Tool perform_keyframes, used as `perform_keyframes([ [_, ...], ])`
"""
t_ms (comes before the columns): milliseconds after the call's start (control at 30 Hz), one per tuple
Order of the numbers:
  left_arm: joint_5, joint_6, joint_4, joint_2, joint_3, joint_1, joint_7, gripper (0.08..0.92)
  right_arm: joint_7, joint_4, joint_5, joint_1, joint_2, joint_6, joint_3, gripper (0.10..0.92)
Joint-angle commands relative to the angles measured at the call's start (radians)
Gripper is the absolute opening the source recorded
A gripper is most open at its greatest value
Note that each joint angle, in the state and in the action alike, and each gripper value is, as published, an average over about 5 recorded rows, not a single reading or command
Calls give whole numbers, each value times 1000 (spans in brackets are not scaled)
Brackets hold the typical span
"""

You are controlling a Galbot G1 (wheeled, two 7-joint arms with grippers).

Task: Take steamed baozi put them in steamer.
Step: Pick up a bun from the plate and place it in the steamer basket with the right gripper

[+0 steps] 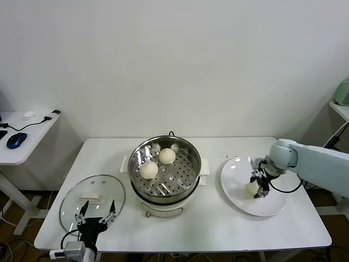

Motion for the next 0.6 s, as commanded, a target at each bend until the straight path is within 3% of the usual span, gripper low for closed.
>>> perform_keyframes([
  [33,1,4,-4,0,-1,-3,1,823,-105,35,105,454,152,126,-199,661],
  [267,4,13,-13,6,0,-8,4,823,-174,52,131,649,418,426,-111,662],
  [467,3,16,-20,8,-4,-8,5,823,-208,120,108,598,611,601,-25,660],
  [600,-1,16,-22,9,-9,-6,6,823,-212,146,16,513,680,720,-19,652],
])
